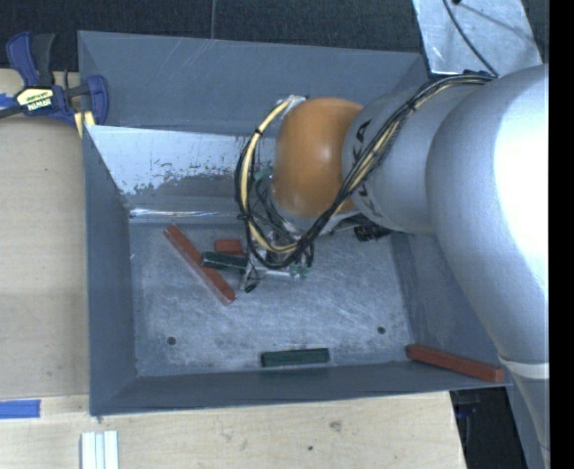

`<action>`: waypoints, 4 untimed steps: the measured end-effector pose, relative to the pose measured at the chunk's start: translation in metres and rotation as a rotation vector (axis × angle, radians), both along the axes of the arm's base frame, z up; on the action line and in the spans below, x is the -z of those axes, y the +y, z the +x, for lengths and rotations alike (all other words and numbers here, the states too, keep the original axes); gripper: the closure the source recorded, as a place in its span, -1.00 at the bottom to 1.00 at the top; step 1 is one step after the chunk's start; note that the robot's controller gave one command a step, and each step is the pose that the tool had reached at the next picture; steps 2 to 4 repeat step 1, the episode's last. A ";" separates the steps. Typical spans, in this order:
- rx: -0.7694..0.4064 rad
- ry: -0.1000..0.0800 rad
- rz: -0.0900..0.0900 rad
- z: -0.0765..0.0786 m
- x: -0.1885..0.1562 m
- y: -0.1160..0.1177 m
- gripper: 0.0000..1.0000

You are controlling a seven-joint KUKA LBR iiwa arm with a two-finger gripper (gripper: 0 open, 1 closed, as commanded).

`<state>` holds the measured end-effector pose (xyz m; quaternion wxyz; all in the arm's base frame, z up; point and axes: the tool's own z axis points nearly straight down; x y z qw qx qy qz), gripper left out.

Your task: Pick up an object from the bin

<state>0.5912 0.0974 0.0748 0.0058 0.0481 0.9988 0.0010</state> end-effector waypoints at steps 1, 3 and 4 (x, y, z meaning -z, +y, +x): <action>-0.002 0.000 0.000 0.003 -0.089 -0.001 1.00; -0.002 0.000 0.000 0.003 -0.089 -0.001 1.00; -0.002 0.000 0.000 0.003 -0.089 -0.001 1.00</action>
Offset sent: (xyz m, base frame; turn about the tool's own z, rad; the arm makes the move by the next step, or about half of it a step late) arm 0.0001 -0.0001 0.0831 0.0000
